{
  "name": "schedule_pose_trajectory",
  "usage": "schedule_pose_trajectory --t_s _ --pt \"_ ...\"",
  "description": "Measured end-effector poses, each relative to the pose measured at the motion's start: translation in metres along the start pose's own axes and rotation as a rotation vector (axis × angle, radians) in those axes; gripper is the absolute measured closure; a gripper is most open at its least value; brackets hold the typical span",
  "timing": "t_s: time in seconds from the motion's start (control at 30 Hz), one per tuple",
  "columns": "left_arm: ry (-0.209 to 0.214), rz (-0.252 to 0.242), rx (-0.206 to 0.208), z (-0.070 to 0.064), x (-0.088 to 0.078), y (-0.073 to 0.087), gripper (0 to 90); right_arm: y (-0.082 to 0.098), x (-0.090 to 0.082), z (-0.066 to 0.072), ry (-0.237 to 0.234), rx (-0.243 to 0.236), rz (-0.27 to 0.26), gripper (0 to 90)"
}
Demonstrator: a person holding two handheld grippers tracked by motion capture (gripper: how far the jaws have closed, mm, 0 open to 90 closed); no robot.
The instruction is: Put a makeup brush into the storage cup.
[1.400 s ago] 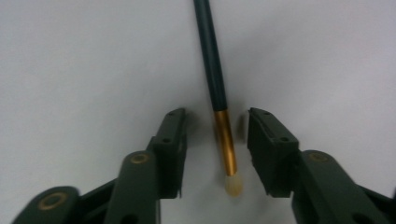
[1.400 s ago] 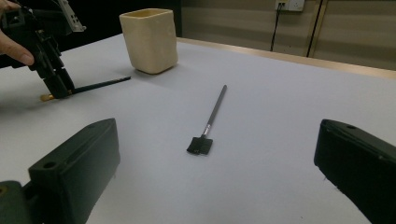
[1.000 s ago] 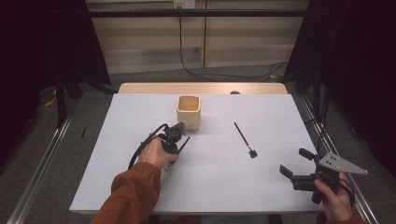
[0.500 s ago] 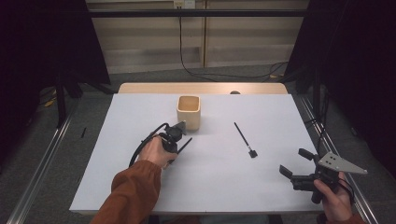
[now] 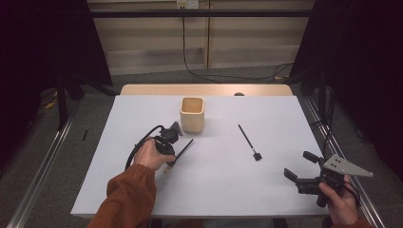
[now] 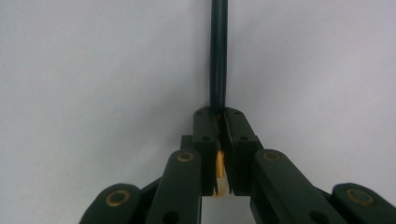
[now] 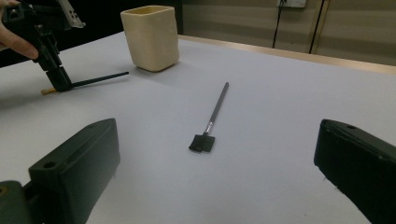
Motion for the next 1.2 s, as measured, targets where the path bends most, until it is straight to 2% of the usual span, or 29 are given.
schedule_pose_trajectory --t_s 0.3,0.5,0.7,0.9,1.2 --pt "0.071 -0.111 0.011 -0.004 -0.016 0.003 84.7 0.000 0.000 0.000 0.001 0.001 -0.001 0.0" --pt "0.115 -0.218 0.045 -0.009 -0.021 0.003 84.7 -0.001 -0.001 -0.001 0.003 -0.001 -0.006 0.0" --pt "0.154 -0.321 0.054 -0.013 -0.028 0.003 84.5 -0.001 -0.001 0.000 0.004 -0.004 -0.008 0.0" --pt "0.145 -0.406 0.079 -0.013 -0.036 0.005 84.5 -0.001 -0.001 0.000 0.005 -0.004 -0.007 0.0" --pt "0.152 -0.581 0.125 -0.017 -0.044 0.009 84.5 -0.001 -0.001 0.000 0.006 -0.004 -0.007 0.0"
Point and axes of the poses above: each handheld gripper's, and its own axes: x roughly forward along the jaws, y roughly out of its underside, z roughly to its left, the point moved 5 cm from there along x, roughly forward along the jaws, and after that the axes turned 4 degrees about y, right-handed, at the moved point
